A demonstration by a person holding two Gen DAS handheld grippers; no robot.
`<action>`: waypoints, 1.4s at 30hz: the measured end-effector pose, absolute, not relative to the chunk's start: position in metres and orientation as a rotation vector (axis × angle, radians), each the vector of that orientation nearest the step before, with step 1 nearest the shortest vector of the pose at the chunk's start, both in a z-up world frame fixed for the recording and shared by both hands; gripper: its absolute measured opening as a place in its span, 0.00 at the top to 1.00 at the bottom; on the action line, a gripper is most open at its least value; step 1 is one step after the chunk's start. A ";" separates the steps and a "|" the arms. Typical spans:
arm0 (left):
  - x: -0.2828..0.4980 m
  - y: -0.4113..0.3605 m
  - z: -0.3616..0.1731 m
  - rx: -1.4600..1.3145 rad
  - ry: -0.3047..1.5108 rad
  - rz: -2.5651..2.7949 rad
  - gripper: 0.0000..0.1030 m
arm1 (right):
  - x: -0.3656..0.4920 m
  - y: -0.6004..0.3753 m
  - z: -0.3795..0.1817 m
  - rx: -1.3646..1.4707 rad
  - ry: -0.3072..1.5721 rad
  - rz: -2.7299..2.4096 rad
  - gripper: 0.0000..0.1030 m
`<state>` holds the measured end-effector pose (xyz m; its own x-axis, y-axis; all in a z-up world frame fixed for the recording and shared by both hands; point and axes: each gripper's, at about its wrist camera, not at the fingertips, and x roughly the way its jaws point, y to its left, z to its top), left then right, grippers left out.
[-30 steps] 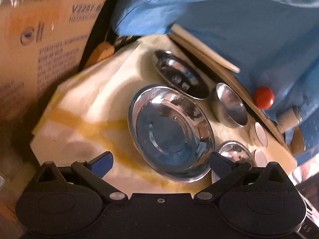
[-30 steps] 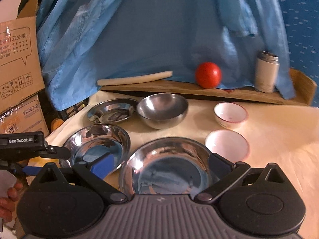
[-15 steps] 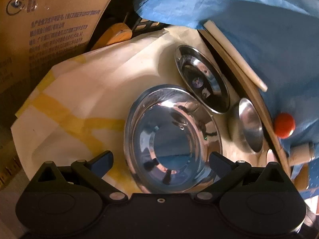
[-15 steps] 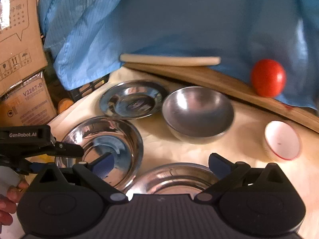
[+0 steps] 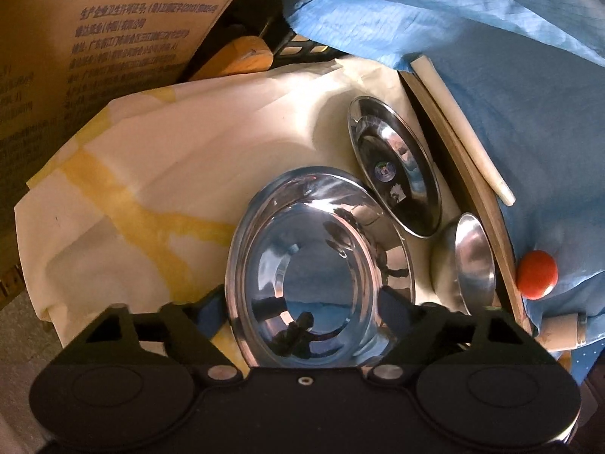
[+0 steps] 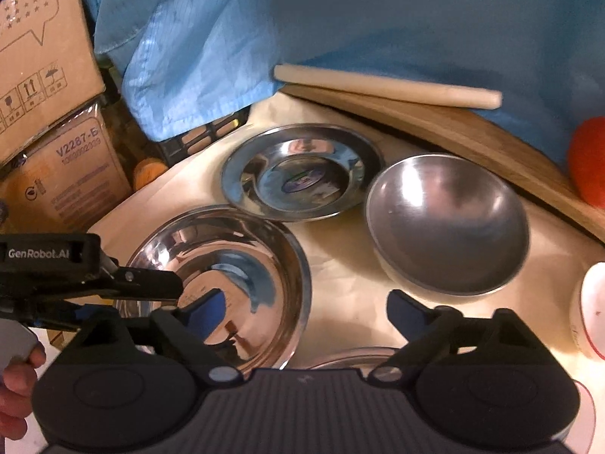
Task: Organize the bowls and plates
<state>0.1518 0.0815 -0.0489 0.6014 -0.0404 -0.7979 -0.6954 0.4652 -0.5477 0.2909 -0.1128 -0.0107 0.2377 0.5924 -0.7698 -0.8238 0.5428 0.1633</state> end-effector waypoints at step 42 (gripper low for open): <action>0.117 0.082 -0.040 -0.925 0.820 0.635 0.78 | 0.273 -0.106 -0.011 -0.288 0.911 1.055 0.80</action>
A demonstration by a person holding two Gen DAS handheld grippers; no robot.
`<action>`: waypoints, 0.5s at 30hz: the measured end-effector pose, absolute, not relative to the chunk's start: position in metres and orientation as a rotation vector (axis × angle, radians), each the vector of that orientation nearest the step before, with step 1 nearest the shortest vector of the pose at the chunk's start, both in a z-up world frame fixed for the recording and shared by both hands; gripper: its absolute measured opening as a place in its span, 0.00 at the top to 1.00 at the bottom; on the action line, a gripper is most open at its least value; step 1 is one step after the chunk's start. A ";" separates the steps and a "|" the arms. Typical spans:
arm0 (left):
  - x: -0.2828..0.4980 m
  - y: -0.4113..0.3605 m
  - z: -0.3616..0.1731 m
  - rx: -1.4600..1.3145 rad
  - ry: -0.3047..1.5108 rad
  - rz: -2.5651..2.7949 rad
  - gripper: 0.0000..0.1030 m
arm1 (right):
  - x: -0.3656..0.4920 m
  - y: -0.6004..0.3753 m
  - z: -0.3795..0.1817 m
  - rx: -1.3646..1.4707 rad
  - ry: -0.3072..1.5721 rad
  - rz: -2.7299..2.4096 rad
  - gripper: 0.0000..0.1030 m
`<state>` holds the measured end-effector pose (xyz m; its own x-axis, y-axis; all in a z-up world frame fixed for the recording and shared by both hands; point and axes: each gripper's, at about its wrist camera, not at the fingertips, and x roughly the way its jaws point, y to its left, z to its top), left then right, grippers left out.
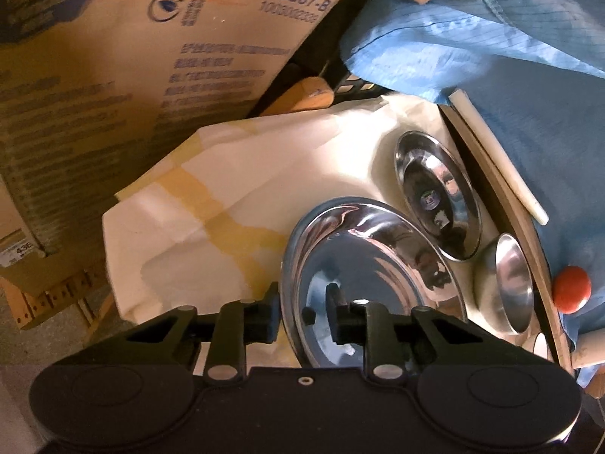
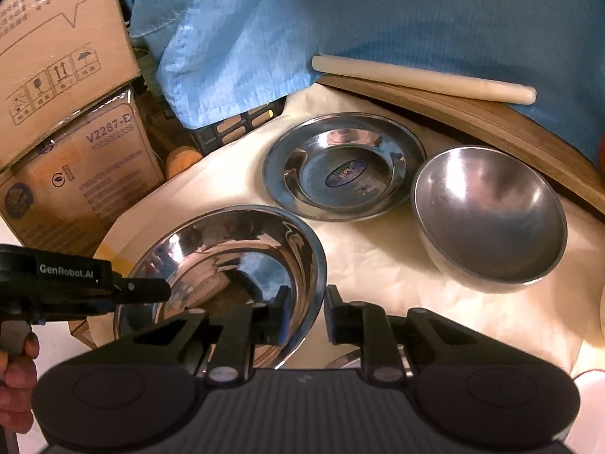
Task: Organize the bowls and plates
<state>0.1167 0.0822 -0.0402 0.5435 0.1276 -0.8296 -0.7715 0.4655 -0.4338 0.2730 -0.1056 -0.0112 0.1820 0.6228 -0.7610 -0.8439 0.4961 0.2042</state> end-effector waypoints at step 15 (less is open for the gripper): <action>0.107 0.065 -0.024 -0.856 0.786 0.559 0.79 | 0.249 -0.141 0.010 -0.227 0.828 1.003 0.80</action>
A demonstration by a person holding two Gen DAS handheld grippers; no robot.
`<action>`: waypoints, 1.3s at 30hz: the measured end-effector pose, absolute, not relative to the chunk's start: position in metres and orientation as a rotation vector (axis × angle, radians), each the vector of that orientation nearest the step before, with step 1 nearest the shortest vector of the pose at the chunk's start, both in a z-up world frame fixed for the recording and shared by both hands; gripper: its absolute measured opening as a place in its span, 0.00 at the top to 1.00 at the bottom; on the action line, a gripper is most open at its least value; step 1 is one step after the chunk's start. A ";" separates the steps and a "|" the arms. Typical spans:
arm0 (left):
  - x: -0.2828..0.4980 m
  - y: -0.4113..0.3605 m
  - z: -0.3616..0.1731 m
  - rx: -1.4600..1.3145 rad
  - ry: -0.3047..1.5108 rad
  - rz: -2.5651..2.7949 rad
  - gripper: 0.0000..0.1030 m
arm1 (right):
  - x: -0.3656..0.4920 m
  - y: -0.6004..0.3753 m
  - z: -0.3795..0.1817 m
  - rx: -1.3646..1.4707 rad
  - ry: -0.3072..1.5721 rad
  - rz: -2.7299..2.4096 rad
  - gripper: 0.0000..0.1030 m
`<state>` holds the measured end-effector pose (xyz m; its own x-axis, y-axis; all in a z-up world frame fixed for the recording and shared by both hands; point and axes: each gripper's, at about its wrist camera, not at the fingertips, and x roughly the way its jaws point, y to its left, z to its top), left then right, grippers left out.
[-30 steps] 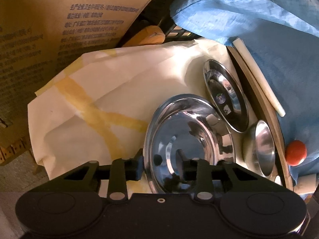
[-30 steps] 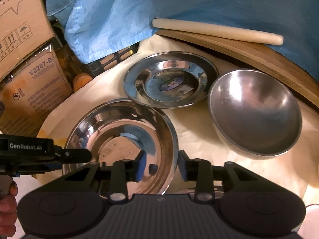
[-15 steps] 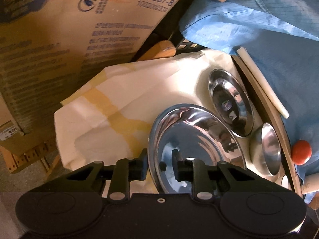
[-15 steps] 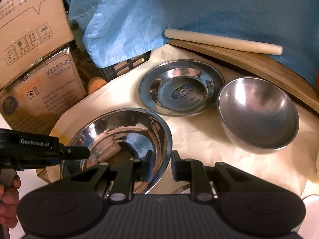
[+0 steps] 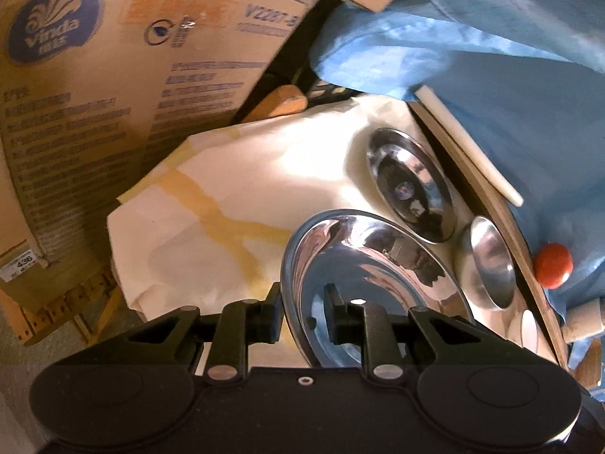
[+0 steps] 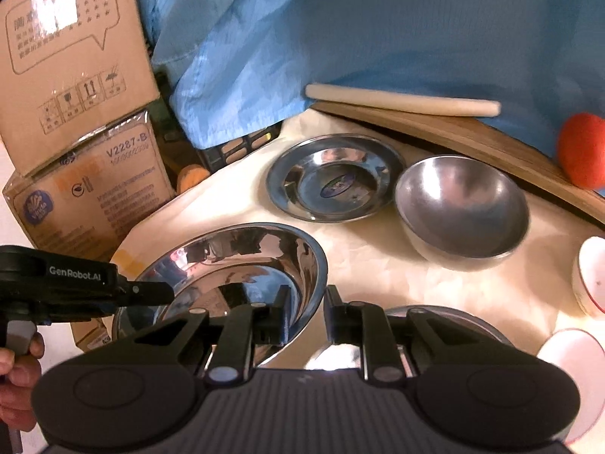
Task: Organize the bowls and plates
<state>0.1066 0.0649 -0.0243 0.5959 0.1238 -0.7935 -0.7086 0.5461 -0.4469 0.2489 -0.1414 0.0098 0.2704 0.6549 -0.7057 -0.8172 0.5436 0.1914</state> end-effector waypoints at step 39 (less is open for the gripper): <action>0.184 -0.073 -0.025 -0.285 0.913 0.173 0.79 | 0.242 -0.292 0.000 -0.086 0.899 0.651 0.79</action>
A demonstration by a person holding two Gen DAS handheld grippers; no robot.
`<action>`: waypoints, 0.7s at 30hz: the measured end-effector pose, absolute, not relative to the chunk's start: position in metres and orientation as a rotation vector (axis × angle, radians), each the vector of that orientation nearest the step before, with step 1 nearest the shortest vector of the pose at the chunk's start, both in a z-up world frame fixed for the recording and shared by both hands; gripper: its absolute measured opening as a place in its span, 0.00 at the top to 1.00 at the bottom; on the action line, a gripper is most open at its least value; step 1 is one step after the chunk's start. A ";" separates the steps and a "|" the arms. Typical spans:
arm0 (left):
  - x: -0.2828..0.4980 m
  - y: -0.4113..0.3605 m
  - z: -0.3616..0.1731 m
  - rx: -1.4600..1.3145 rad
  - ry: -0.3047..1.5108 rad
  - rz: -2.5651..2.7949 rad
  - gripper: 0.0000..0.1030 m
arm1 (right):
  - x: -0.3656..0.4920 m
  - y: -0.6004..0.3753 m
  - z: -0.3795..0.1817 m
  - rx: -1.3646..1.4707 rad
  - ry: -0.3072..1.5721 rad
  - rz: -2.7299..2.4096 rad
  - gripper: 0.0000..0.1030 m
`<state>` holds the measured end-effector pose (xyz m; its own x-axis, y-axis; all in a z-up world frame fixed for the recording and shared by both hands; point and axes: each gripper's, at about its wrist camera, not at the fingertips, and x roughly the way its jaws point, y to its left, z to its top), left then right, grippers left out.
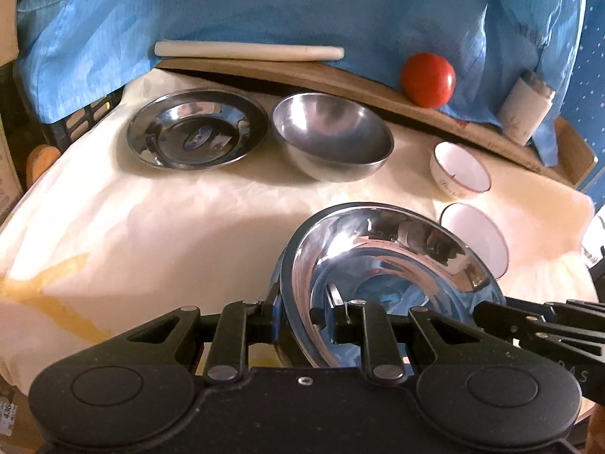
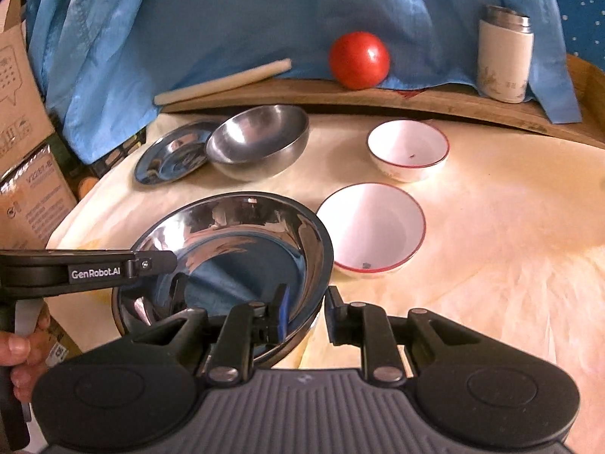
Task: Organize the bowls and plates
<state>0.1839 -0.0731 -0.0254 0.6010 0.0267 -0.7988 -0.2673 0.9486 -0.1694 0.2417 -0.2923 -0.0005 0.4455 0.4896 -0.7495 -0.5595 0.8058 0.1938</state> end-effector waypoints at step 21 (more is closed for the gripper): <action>0.187 -0.089 -0.031 -0.144 0.930 0.304 0.77 | 0.258 -0.283 0.001 -0.235 0.928 0.842 0.73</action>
<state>0.1868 -0.0891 -0.0307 0.5590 0.1949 -0.8059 -0.3187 0.9478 0.0082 0.2583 -0.2827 0.0006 0.3158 0.5371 -0.7822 -0.7268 0.6669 0.1645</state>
